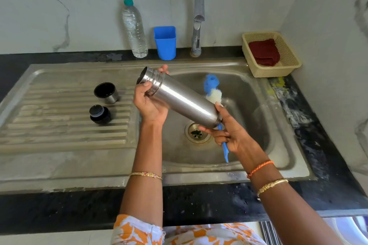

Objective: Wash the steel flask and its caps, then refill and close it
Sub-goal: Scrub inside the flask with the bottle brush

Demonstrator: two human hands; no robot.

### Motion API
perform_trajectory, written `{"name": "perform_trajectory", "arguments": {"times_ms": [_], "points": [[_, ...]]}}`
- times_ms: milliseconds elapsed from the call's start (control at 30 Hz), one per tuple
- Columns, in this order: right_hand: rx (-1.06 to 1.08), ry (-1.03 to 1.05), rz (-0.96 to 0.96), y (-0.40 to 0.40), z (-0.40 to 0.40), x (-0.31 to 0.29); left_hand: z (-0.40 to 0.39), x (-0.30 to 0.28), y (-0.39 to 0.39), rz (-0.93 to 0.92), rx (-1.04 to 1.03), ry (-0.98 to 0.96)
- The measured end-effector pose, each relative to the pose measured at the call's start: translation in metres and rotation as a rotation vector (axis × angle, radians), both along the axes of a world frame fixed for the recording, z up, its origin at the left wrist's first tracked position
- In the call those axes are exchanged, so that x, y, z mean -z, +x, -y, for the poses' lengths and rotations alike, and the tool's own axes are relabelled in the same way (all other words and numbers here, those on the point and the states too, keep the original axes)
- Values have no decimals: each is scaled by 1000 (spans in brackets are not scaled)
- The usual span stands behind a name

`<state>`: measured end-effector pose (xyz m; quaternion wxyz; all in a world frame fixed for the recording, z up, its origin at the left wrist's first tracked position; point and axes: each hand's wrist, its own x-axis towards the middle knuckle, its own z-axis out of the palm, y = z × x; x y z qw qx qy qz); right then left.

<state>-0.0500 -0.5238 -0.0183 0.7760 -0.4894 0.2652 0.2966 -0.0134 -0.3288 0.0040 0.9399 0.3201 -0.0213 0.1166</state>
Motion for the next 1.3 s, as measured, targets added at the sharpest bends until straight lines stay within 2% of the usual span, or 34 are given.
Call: {"name": "perform_trajectory", "arguments": {"times_ms": [100,200,300,367,500,667,767,900,967,1033,1167,1233,1300], "points": [[85,42,1,0,-3,4,2,0,-4,-135,-19,50],[161,35,85,0,-6,7,19,-11,-6,-428,-273,150],[203,-96,219,-5,-8,6,25,-21,-7,-610,-404,60],[164,-299,272,-11,-3,8,21,-21,-6,-608,-380,9],[1,-745,372,-24,8,15,13,-15,-4,-540,-397,44],[-46,-981,493,-37,-7,3,15,-14,-3,-447,-377,62],[-93,-1100,675,-43,-36,-16,29,-15,-2,-339,-378,186],[11,-1069,1000,-46,-69,-44,41,-10,-5,-348,-394,244],[30,-1077,1070,-46,-72,-48,41,-11,-5,-337,-392,242],[-4,-1141,1011,-44,-61,-37,35,-13,-3,-274,-410,240],[-167,-1189,632,-36,-20,-11,20,-16,1,-168,-370,276],[-186,-1161,611,-33,-20,-16,21,-13,2,-176,-332,298],[-149,-1120,739,-33,-33,-31,29,-11,0,-191,-306,359]]}}
